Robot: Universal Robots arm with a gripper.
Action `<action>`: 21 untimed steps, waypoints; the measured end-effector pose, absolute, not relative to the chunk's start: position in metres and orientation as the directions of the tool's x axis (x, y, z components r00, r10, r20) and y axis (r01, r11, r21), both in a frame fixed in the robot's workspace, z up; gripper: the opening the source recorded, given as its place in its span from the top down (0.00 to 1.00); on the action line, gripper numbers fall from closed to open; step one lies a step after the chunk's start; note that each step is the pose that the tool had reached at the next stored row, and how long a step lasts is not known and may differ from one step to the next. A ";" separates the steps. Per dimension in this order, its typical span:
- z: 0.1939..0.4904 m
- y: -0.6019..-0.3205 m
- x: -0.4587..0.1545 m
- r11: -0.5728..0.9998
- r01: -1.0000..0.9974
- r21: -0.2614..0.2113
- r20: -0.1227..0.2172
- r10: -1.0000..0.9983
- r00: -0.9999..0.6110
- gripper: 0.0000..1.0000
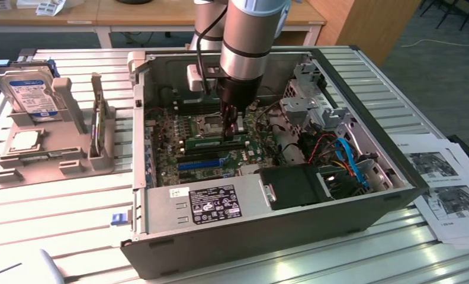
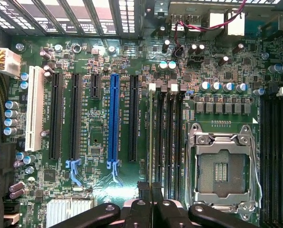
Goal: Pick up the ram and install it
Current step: 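Insert the ram into the slot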
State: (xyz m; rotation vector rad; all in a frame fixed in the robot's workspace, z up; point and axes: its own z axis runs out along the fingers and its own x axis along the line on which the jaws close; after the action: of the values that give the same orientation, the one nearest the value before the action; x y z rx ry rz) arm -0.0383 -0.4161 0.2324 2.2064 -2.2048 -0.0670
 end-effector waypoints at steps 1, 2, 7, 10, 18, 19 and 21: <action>0.232 -0.416 -0.038 -0.001 -0.999 0.046 -0.015 -1.000 0.000 0.88; 0.232 -0.416 -0.038 -0.001 -0.999 0.046 -0.015 -1.000 0.000 0.88; 0.232 -0.416 -0.039 -0.001 -0.999 0.045 -0.016 -1.000 0.000 0.88; 0.232 -0.416 -0.039 -0.001 -0.999 0.043 -0.016 -1.000 0.000 0.88; 0.232 -0.416 -0.039 -0.001 -0.999 0.039 -0.018 -1.000 0.000 0.88; 0.232 -0.416 -0.039 -0.001 -0.999 0.038 -0.019 -1.000 0.000 0.88; 0.232 -0.416 -0.039 -0.001 -0.999 0.037 -0.020 -1.000 0.001 0.88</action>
State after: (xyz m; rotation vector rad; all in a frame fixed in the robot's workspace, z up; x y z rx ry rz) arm -0.0393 -0.4161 0.2324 2.2131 -2.2112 -0.0633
